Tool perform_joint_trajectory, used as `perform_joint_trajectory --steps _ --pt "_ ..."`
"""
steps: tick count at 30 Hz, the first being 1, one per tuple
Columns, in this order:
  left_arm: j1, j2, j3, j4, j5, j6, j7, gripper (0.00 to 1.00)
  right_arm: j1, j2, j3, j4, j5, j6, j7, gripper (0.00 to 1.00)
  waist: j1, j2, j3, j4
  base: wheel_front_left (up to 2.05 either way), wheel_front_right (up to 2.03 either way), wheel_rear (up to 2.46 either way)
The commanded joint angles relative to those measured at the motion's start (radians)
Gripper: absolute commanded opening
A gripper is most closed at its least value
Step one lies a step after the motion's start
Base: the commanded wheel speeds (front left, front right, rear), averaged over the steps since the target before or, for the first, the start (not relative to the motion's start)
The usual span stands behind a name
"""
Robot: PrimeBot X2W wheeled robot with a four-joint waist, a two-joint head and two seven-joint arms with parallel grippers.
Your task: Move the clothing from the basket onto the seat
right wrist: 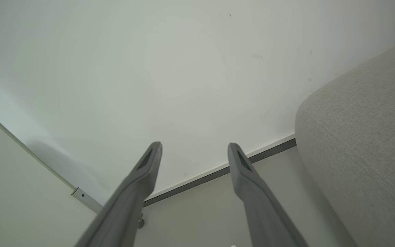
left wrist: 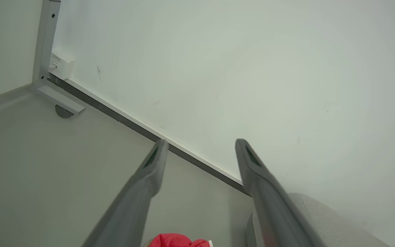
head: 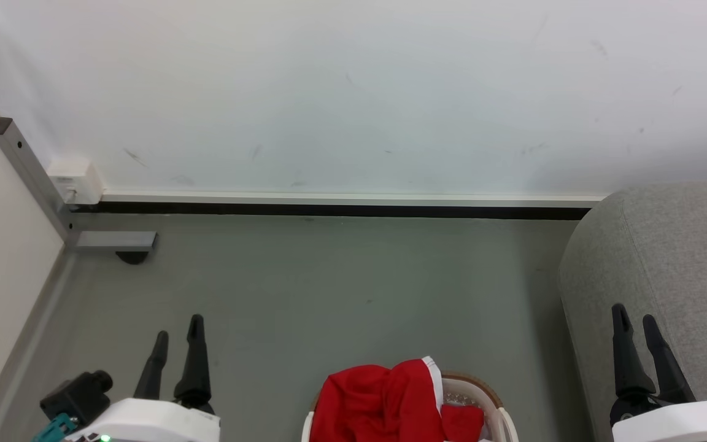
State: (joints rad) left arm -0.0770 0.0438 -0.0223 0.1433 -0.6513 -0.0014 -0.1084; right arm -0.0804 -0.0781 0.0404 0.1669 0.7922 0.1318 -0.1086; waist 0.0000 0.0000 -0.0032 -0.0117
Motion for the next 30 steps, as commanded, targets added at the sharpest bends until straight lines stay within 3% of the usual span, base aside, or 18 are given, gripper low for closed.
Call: perform_joint_trajectory --steps 1,30 --pt "-0.007 0.014 -0.008 -0.007 0.054 0.012 -0.015 1.0 -0.021 -0.013 0.004 -0.005 -0.044 -0.001 -0.013 1.0 0.0 0.0 -0.001 0.0 0.0 0.0 0.0" --pt "-0.01 0.051 -0.09 -0.013 0.356 0.101 -0.087 1.0 -0.036 -0.013 0.036 0.022 -0.344 -0.001 -0.088 1.0 0.0 0.0 -0.007 -0.009 0.0 0.0 0.0"
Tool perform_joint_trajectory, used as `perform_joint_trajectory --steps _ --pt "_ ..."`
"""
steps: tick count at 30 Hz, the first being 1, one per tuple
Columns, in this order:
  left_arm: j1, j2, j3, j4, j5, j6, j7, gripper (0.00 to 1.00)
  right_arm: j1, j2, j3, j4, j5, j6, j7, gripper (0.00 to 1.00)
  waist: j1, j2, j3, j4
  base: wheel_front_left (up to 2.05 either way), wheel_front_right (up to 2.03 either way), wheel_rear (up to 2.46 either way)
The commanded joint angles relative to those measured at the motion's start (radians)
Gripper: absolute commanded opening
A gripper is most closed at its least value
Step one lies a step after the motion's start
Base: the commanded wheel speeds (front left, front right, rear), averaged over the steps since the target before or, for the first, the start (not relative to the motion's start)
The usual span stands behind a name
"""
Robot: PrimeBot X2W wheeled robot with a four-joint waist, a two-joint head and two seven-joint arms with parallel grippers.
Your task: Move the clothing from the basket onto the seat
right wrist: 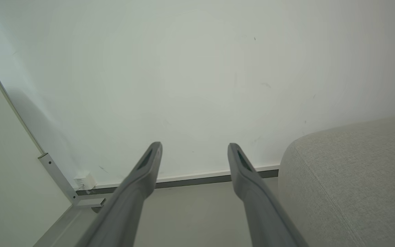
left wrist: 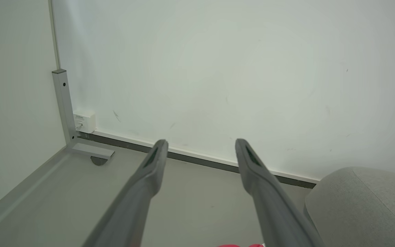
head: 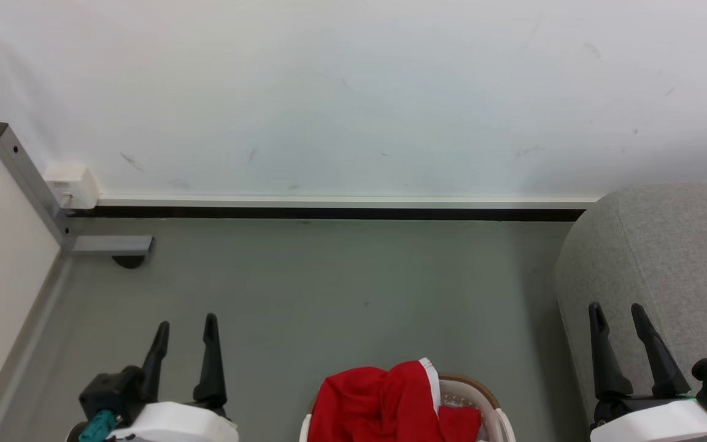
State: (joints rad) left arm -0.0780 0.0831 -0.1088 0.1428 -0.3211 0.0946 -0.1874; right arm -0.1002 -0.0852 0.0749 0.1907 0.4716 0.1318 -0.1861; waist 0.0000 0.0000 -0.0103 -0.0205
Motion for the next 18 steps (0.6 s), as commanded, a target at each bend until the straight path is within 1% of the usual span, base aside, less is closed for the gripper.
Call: perform_joint_trajectory --steps 1,18 --pt "-0.008 0.012 -0.005 -0.013 0.034 0.006 -0.01 1.0 -0.016 -0.006 0.001 -0.002 -0.031 -0.001 -0.013 1.0 0.0 0.0 0.0 0.0 0.0 0.0 0.0" --pt "0.001 0.015 -0.026 -0.032 0.177 0.035 -0.048 1.0 -0.017 -0.003 0.012 -0.007 -0.15 -0.002 -0.046 1.0 0.0 0.0 -0.003 -0.004 0.0 0.0 0.0"
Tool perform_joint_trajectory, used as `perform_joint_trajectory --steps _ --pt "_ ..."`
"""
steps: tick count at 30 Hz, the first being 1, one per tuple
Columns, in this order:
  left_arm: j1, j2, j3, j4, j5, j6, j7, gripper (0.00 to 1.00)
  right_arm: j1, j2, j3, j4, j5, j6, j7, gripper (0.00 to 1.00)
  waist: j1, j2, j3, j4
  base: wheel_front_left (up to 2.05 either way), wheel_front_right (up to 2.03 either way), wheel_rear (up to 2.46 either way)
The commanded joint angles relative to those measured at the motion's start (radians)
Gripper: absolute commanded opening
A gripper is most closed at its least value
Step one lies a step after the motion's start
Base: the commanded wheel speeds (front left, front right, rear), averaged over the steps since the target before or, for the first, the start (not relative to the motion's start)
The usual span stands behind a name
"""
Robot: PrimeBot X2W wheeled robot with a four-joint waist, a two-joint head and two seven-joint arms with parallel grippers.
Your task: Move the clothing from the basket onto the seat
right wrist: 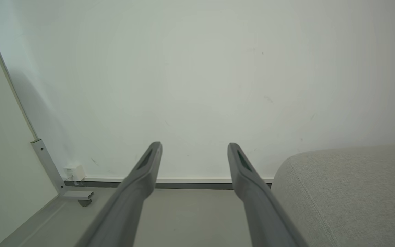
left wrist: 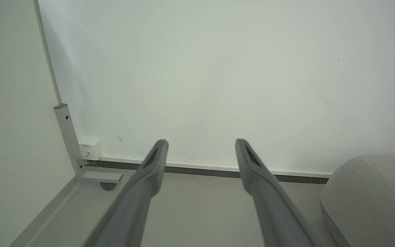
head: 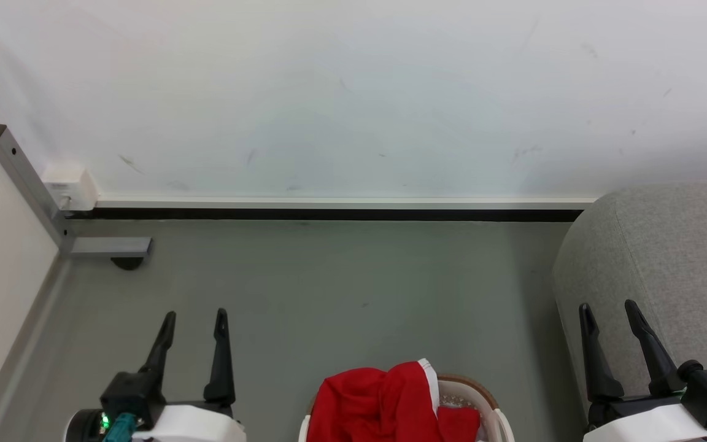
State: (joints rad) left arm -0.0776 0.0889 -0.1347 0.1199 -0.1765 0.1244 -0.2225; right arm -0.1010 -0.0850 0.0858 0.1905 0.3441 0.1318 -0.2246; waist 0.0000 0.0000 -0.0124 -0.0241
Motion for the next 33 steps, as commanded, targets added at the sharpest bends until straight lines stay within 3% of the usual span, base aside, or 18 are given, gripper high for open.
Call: perform_joint_trajectory --steps 1,19,33 --pt "0.001 0.01 -0.002 -0.01 0.04 0.007 -0.015 1.0 -0.016 -0.003 0.002 -0.008 -0.029 -0.002 -0.011 1.0 0.0 0.0 -0.001 0.0 0.0 0.0 0.0" --pt "0.006 0.007 -0.018 -0.022 0.164 0.023 -0.044 1.0 -0.015 -0.001 0.015 -0.022 -0.118 -0.002 -0.042 1.0 0.0 0.0 -0.005 -0.004 0.0 0.0 0.0" --pt "0.004 -0.003 0.0 -0.017 0.138 -0.005 -0.042 1.0 -0.017 0.0 0.015 -0.016 -0.096 -0.002 -0.04 1.0 0.0 0.0 -0.007 -0.004 0.0 0.0 0.0"
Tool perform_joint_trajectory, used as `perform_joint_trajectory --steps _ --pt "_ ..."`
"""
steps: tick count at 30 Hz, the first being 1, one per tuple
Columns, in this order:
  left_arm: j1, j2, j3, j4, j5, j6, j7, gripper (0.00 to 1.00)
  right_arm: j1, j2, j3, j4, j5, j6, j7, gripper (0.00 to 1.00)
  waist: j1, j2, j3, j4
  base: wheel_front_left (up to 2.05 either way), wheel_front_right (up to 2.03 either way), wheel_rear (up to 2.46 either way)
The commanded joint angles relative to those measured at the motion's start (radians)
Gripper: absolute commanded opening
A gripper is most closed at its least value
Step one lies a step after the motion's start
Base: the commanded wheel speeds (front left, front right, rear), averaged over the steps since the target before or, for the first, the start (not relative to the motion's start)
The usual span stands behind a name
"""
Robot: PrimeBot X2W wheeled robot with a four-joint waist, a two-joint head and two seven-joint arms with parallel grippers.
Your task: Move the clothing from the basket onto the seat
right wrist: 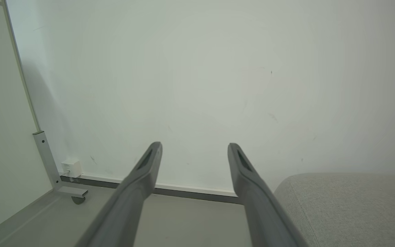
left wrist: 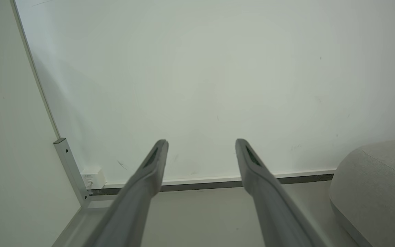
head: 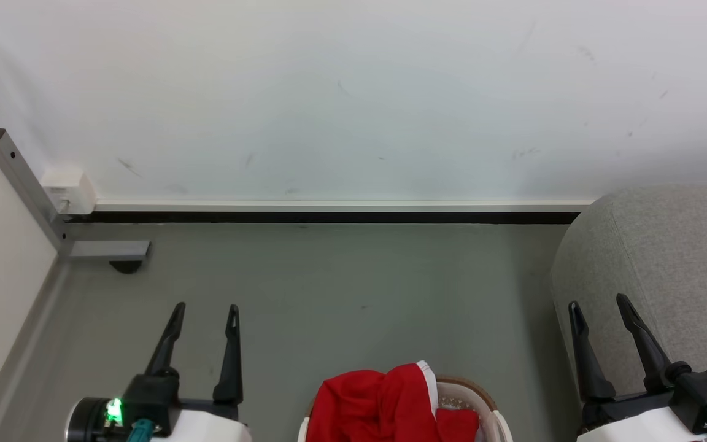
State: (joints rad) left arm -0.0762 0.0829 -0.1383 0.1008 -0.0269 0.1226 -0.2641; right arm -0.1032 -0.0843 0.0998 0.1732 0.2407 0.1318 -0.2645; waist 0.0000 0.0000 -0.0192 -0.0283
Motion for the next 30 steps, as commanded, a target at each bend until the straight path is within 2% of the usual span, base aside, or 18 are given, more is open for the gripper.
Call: perform_joint_trajectory --steps 1,17,30 --pt "0.003 0.002 0.005 0.002 -0.011 -0.006 -0.001 1.0 -0.016 0.0 0.001 0.002 0.007 -0.002 0.0 1.0 0.0 0.0 -0.001 -0.001 0.0 0.0 0.0" --pt "0.008 -0.012 0.017 -0.006 -0.003 -0.017 -0.001 1.0 -0.017 -0.009 0.005 -0.007 0.016 -0.002 0.0 1.0 0.0 0.0 0.012 -0.014 0.0 0.0 0.0" --pt "-0.02 -0.022 0.018 -0.009 -0.025 -0.041 -0.001 1.0 -0.045 -0.028 0.009 -0.021 0.031 -0.002 0.0 1.0 0.0 0.0 0.068 -0.089 0.0 0.0 0.0"
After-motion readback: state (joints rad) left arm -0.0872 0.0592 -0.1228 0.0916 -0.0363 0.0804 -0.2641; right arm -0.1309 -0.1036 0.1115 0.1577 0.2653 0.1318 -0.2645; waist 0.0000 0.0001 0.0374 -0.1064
